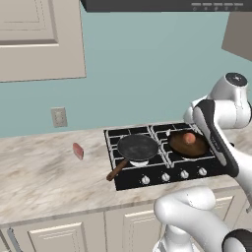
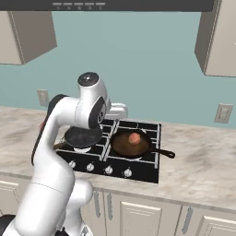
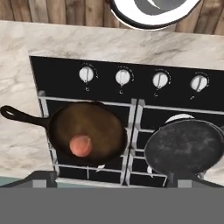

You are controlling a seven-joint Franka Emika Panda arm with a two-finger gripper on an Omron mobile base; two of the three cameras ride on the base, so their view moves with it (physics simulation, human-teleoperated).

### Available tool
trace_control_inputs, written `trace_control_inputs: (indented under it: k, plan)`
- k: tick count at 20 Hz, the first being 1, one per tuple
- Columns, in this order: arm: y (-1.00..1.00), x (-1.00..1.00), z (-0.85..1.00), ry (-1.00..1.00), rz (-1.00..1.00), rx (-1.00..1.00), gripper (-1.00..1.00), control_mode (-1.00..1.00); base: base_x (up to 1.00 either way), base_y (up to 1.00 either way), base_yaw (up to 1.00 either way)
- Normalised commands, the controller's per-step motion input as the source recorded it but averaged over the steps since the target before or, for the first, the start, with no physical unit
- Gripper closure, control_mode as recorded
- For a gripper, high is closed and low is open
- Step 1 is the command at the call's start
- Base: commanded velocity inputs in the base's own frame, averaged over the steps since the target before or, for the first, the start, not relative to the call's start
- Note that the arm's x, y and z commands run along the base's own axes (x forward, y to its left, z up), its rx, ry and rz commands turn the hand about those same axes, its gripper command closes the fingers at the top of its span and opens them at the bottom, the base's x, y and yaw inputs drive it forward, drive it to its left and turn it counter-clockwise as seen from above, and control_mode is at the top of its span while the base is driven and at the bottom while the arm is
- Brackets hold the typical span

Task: Place both pans onto different burners. Then place the onion and the steak on different pans.

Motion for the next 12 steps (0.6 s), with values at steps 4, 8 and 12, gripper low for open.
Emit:
trace_control_inputs:
  k: [4,8,12]
  plan:
    - [0.42,-0.21,0.25,0.00,0.00,0.04,-1.00,-1.00,0.00,0.00,0.00]
    - [0.50,-0.17,0.16,0.00,0.00,0.05,-1.00,-1.00,0.00,0.00,0.00]
    - [0.62,-0.12,0.04,0.00,0.00,0.06,-1.00,-1.00,0.00,0.00,0.00]
